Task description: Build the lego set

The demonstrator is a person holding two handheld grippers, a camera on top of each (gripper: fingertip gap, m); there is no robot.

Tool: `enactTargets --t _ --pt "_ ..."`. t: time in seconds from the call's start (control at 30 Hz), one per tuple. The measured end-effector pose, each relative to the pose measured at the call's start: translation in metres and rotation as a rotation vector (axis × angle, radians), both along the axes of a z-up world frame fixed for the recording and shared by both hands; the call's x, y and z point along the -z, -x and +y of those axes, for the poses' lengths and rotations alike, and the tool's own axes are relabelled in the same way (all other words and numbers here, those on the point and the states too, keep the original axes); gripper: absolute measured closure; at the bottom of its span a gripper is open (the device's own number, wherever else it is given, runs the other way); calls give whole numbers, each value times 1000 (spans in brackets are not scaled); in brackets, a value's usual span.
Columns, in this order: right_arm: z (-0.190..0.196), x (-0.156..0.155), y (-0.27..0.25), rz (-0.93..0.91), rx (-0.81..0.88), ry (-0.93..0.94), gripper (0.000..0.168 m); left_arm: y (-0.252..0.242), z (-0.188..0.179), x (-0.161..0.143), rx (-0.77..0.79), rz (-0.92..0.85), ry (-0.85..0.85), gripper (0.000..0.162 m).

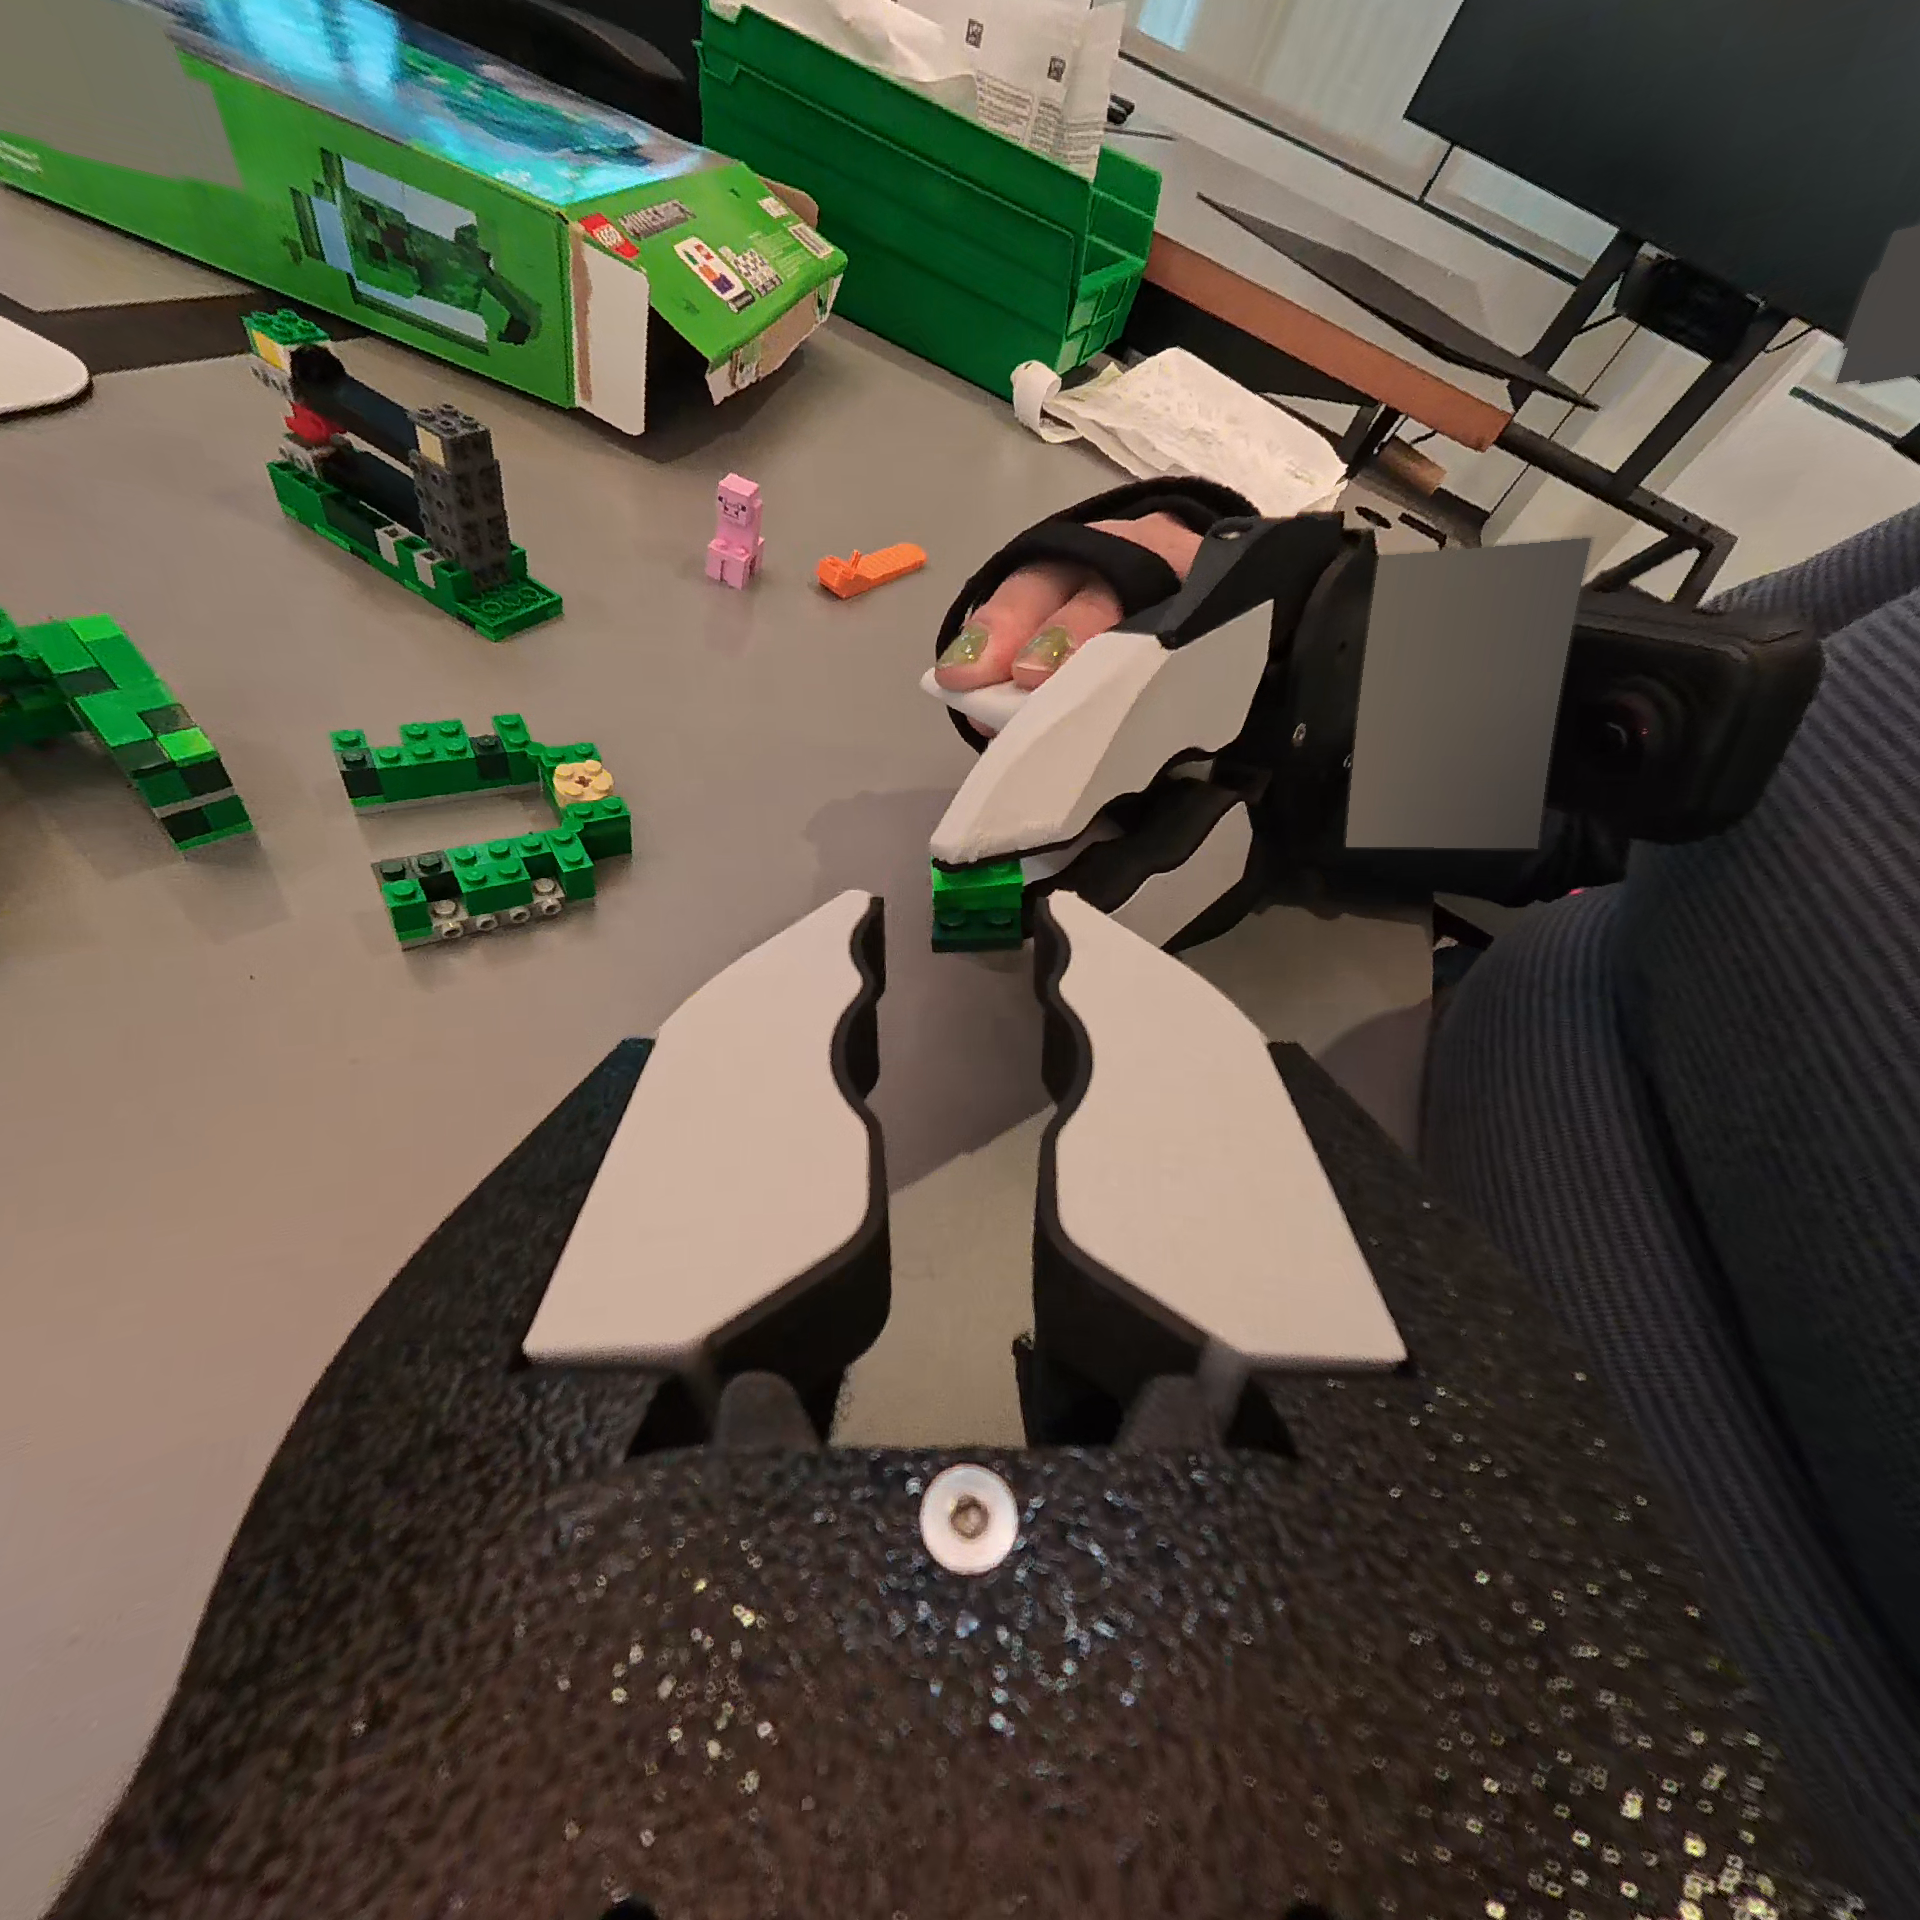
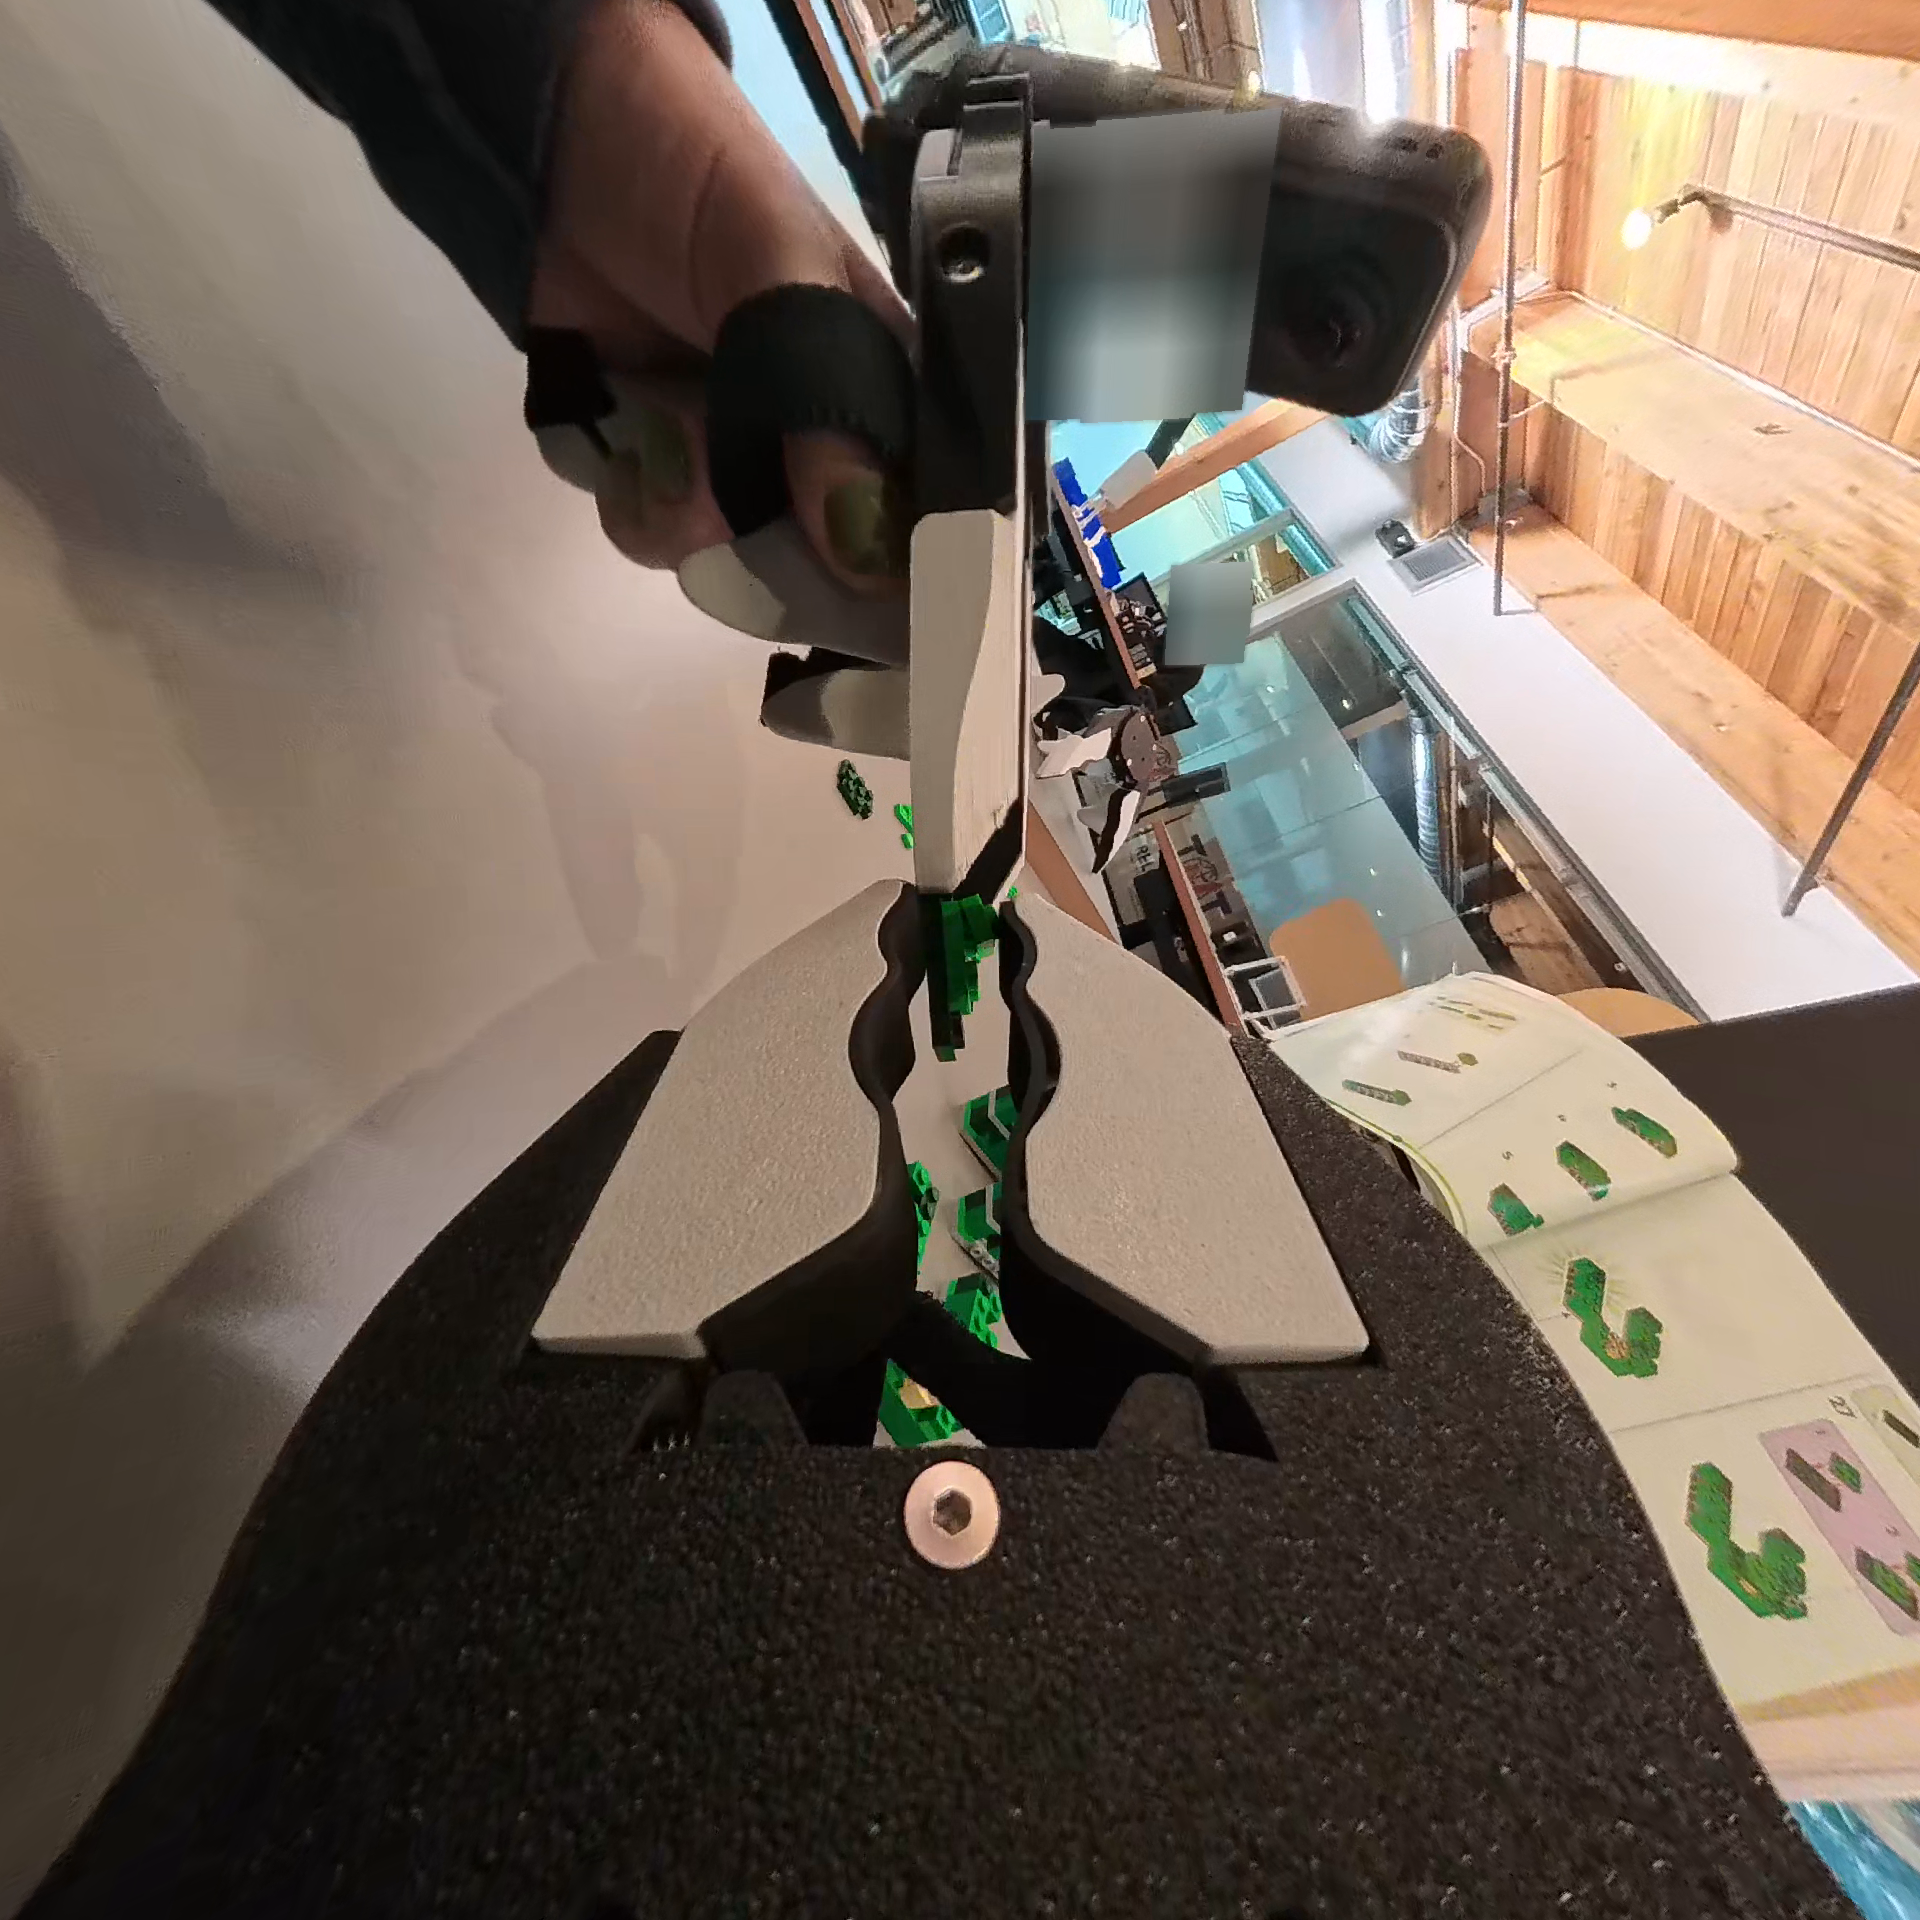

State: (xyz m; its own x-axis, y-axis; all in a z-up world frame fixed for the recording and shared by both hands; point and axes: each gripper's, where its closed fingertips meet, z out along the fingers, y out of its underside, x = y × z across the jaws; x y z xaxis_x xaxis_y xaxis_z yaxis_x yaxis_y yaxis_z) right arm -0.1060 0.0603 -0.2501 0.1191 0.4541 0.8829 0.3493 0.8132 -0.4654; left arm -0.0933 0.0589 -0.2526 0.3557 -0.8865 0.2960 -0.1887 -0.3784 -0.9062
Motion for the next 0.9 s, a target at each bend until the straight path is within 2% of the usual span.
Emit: enactTargets --t 0.13,0.43,0.67,0.9 --pt "-1 0 0 3 0 -13 155 -1 -4 -1 25 9 26 143" --pt "-1 4 2 -5 -1 -15 155 1 -5 4 19 68 54 146" --pt "-1 -3 1 55 -17 145 153 0 -5 -4 28 -27 34 146" --pt "4 -8 -1 79 24 150 153 -1 -1 -11 -8 -73 -17 146"
